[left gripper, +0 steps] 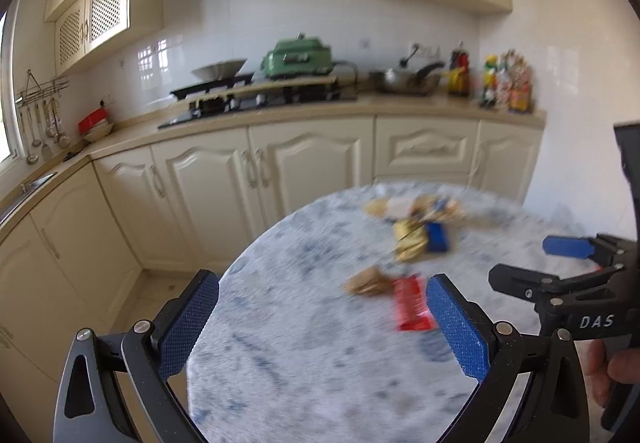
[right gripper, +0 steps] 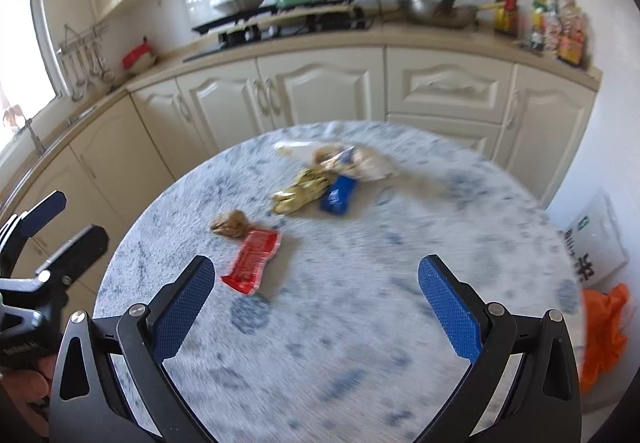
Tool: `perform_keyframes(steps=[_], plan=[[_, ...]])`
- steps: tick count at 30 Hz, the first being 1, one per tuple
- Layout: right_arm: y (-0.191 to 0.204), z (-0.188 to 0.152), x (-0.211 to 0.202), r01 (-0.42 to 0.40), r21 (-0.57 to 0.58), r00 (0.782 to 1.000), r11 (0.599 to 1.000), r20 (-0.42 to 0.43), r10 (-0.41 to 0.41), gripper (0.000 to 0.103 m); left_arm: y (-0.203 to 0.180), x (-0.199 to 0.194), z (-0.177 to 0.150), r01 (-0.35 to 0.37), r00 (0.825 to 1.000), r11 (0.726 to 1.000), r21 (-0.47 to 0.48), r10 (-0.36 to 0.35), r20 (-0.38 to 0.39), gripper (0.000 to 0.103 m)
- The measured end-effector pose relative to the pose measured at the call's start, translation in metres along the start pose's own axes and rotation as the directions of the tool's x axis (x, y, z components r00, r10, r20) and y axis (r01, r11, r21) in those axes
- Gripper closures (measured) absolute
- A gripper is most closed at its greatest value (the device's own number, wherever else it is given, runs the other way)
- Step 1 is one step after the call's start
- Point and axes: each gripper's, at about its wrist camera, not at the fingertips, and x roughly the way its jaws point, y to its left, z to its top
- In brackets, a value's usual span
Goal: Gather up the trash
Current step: 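Move both open tools from the bin back toward the table, then grasp the brown lump with the left tool while the right tool grasps the red packet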
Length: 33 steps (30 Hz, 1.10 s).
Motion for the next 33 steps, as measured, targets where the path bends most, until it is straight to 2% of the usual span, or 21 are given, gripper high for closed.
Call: perform_keyframes(steps=[2, 10, 12, 13, 15, 16, 17, 18, 23, 27, 28, 31, 33], plan=[[0.009, 0.001, 0.018, -0.005, -0.011, 1.000, 1.000, -0.028, 0.005, 0.001, 0.008, 0.020, 0.002, -0.006, 1.000, 1.000, -0.002, 0.006, -0.028, 0.001], [0.029, 0.000, 0.078, -0.024, -0.039, 0.992, 0.999, -0.124, 0.019, 0.018, 0.027, 0.082, 0.010, 0.004, 0.996, 1.000, 0.018, -0.002, -0.092, 0.001], [0.033, -0.002, 0.090, -0.039, -0.062, 0.988, 0.997, -0.148, 0.029, 0.030, 0.027, 0.095, 0.012, 0.007, 0.995, 0.999, 0.034, -0.004, -0.101, 0.001], [0.036, -0.002, 0.091, -0.029, -0.082, 0.990, 0.996, -0.138, 0.018, 0.031, 0.027, 0.101, 0.013, 0.016, 0.994, 0.999, 0.039, -0.012, -0.108, 0.001], [0.040, -0.006, 0.092, 0.010, -0.155, 0.993, 0.988, -0.112, -0.028, 0.048, 0.026, 0.114, 0.016, 0.043, 0.991, 0.999, 0.034, -0.039, -0.126, 0.001], [0.037, -0.006, 0.090, 0.011, -0.152, 0.994, 0.988, -0.107, -0.028, 0.054, 0.025, 0.117, 0.015, 0.052, 0.991, 0.998, 0.032, -0.047, -0.129, 0.001], [0.031, -0.006, 0.088, 0.011, -0.146, 0.994, 0.989, -0.105, -0.026, 0.069, 0.024, 0.121, 0.017, 0.057, 0.990, 0.998, 0.035, -0.052, -0.133, 0.001], [0.023, -0.006, 0.086, 0.004, -0.137, 0.994, 0.991, -0.105, -0.019, 0.074, 0.021, 0.124, 0.017, 0.058, 0.989, 0.998, 0.038, -0.052, -0.136, 0.001], [0.000, -0.006, 0.080, -0.018, -0.123, 0.994, 0.992, -0.109, 0.004, 0.077, 0.002, 0.142, 0.022, 0.107, 0.984, 0.992, 0.066, -0.096, -0.147, 0.001], [-0.005, -0.004, 0.081, -0.034, -0.124, 0.993, 0.992, -0.113, 0.020, 0.077, -0.016, 0.169, 0.028, 0.115, 0.978, 0.984, 0.137, -0.088, -0.187, 0.002], [-0.006, -0.004, 0.081, -0.037, -0.126, 0.993, 0.991, -0.113, 0.022, 0.077, -0.020, 0.177, 0.029, 0.126, 0.973, 0.980, 0.153, -0.092, -0.209, 0.004], [-0.008, -0.004, 0.082, -0.048, -0.120, 0.993, 0.992, -0.112, 0.035, 0.077, -0.027, 0.193, 0.033, 0.148, 0.964, 0.971, 0.186, -0.099, -0.248, 0.019], [-0.010, -0.003, 0.082, -0.059, -0.112, 0.993, 0.992, -0.109, 0.046, 0.077, -0.027, 0.201, 0.037, 0.193, 0.950, 0.965, 0.177, -0.138, -0.280, 0.048]])
